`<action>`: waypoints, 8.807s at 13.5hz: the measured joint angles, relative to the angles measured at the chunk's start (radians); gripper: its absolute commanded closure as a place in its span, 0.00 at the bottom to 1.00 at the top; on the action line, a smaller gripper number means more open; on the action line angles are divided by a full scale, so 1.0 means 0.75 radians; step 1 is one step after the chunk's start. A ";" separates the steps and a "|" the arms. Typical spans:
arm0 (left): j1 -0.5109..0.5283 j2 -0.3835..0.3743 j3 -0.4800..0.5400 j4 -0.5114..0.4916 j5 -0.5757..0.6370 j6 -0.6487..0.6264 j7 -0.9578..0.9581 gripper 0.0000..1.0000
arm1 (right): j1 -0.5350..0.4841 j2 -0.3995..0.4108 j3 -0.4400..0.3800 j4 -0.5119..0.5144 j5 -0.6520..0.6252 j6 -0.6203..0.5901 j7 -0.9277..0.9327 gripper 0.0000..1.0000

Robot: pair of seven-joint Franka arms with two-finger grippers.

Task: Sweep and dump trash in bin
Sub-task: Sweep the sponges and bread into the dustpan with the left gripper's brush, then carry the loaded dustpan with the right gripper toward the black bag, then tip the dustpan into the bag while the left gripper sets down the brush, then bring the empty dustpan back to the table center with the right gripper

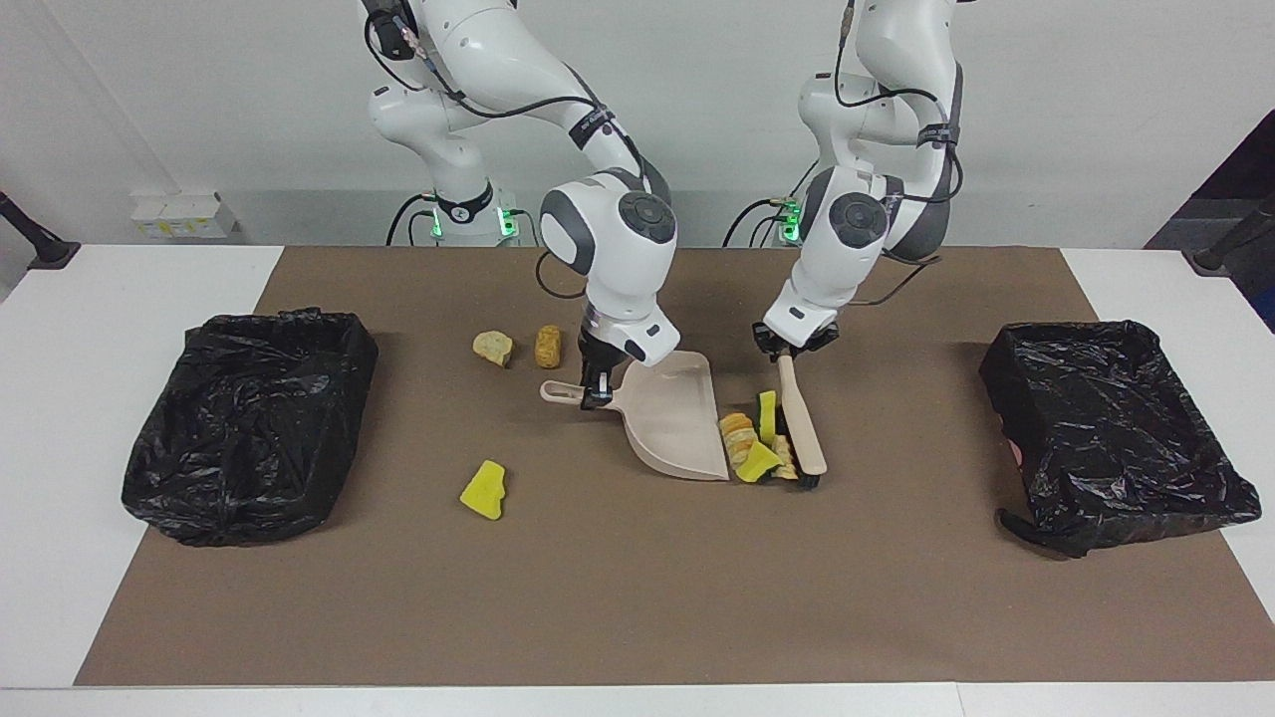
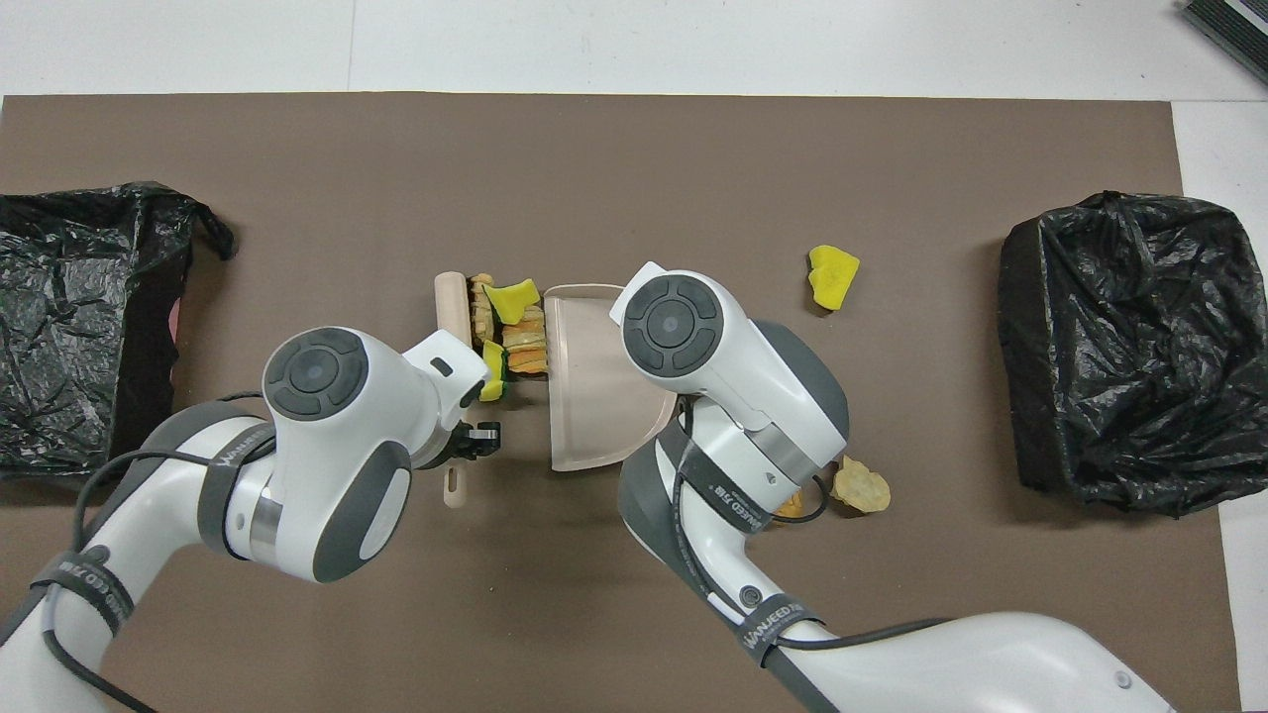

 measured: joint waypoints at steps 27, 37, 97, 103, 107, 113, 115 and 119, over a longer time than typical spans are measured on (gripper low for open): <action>-0.285 -0.254 0.004 -0.038 0.102 -0.398 -0.405 1.00 | -0.368 -0.216 -0.002 -0.071 0.170 0.012 -0.356 1.00; -0.509 -0.167 -0.006 -0.199 0.057 -0.106 -0.645 1.00 | -0.936 -0.410 -0.008 -0.082 0.242 -0.077 -0.814 1.00; 0.531 -0.346 0.044 0.576 0.120 -0.718 0.458 0.00 | -0.523 -0.254 0.064 0.179 -0.125 -0.200 0.811 1.00; 0.531 -0.344 0.044 0.576 0.120 -0.718 0.459 0.00 | -0.270 0.055 0.063 0.490 0.020 -0.243 1.508 1.00; 0.532 -0.337 0.045 0.575 0.120 -0.717 0.459 0.00 | -0.120 0.209 0.065 0.629 0.126 -0.261 1.880 1.00; 0.544 -0.327 0.048 0.574 0.120 -0.717 0.477 0.00 | 0.106 0.436 0.070 0.784 0.234 -0.248 2.250 1.00; 0.546 -0.327 0.048 0.574 0.120 -0.717 0.481 0.00 | 0.128 0.447 0.086 0.797 0.288 -0.252 2.250 1.00; 0.551 -0.327 0.049 0.573 0.120 -0.717 0.490 0.00 | 0.167 0.469 0.111 0.801 0.316 -0.260 2.250 1.00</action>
